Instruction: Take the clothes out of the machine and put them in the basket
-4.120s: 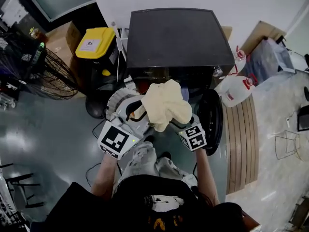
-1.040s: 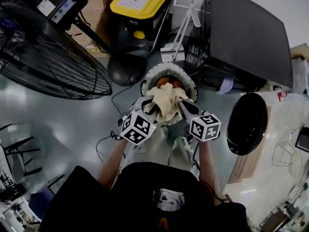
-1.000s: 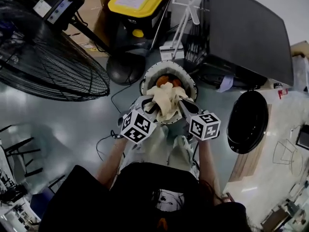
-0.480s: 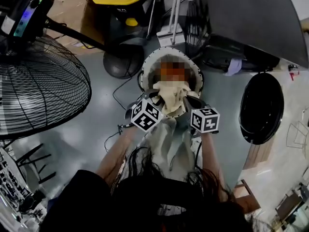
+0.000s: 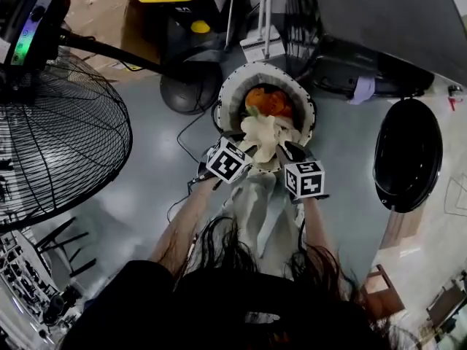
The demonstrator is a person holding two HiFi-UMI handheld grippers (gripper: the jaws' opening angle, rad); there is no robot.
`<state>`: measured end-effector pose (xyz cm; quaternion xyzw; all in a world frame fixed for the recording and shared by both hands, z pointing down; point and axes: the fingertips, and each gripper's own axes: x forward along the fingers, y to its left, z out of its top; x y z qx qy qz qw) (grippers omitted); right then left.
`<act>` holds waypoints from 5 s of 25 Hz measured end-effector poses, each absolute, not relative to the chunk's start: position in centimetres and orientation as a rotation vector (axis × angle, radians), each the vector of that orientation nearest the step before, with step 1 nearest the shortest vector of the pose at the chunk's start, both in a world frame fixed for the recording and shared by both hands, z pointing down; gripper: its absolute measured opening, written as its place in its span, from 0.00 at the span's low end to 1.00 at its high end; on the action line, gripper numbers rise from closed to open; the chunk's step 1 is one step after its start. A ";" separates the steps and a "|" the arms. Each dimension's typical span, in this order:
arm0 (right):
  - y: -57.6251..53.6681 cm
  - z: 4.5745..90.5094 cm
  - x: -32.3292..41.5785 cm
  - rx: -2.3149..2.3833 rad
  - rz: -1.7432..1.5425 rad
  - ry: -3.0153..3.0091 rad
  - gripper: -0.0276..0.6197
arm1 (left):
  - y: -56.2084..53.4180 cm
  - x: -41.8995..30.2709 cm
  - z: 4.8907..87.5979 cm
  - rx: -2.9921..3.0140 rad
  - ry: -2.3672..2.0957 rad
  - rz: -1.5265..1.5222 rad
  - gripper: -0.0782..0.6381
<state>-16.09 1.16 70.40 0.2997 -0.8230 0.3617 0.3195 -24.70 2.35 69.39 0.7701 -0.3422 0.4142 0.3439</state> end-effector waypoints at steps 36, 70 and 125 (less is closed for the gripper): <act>-2.6 53.2 -7.2 1.216 0.872 -2.337 0.28 | -0.3 -17.0 53.0 2.494 -0.807 0.955 0.34; -17.8 63.5 13.7 1.361 0.878 -2.262 0.28 | -10.4 2.7 57.2 2.448 -0.771 0.980 0.34; -31.1 90.2 14.8 1.281 0.790 -2.097 0.13 | -14.9 2.1 72.2 2.481 -0.764 1.014 0.33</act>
